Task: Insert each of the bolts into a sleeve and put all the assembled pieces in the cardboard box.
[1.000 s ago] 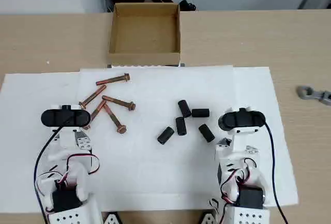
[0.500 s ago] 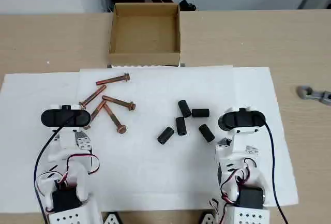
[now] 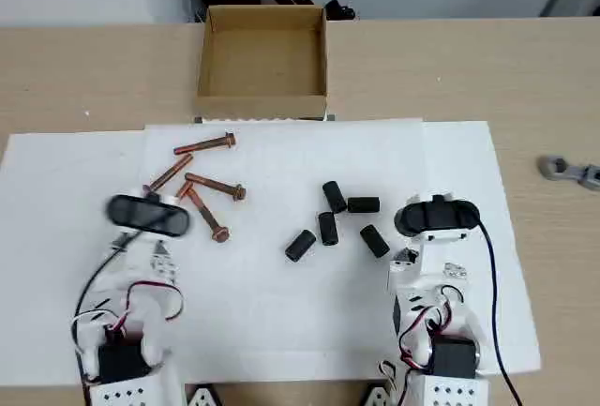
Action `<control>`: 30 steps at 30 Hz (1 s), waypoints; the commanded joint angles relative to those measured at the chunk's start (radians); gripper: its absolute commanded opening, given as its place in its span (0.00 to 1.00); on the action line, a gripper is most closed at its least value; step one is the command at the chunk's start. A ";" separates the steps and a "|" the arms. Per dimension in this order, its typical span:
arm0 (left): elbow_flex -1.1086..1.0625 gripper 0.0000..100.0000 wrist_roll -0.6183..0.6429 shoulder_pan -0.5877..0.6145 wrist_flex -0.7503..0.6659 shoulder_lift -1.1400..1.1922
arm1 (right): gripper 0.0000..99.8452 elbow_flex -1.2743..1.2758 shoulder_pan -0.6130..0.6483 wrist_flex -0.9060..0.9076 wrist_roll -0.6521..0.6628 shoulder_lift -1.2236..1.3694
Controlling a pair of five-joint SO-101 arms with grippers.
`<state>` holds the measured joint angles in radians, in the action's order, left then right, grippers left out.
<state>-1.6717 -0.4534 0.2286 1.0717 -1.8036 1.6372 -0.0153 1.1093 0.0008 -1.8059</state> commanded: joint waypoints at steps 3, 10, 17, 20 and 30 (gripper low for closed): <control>-0.008 0.01 -0.083 -0.078 -0.038 -0.011 | 0.00 -0.032 0.001 0.002 0.012 -0.005; -0.005 0.01 0.097 0.038 -0.109 -0.009 | 0.00 -0.075 0.001 0.056 0.064 -0.004; 0.084 0.06 0.215 0.160 -0.048 -0.006 | 0.00 -0.126 -0.001 0.050 0.115 -0.002; 0.168 0.16 0.315 0.216 -0.002 -0.002 | 0.00 -0.221 -0.027 0.050 0.137 0.054; 0.453 0.00 0.245 0.215 -0.078 0.442 | 0.00 -0.810 -0.050 0.079 0.052 0.814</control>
<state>-1.3541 -0.2002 0.4388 1.0441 -1.5275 1.0618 -0.0598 1.1630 0.0928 -1.2213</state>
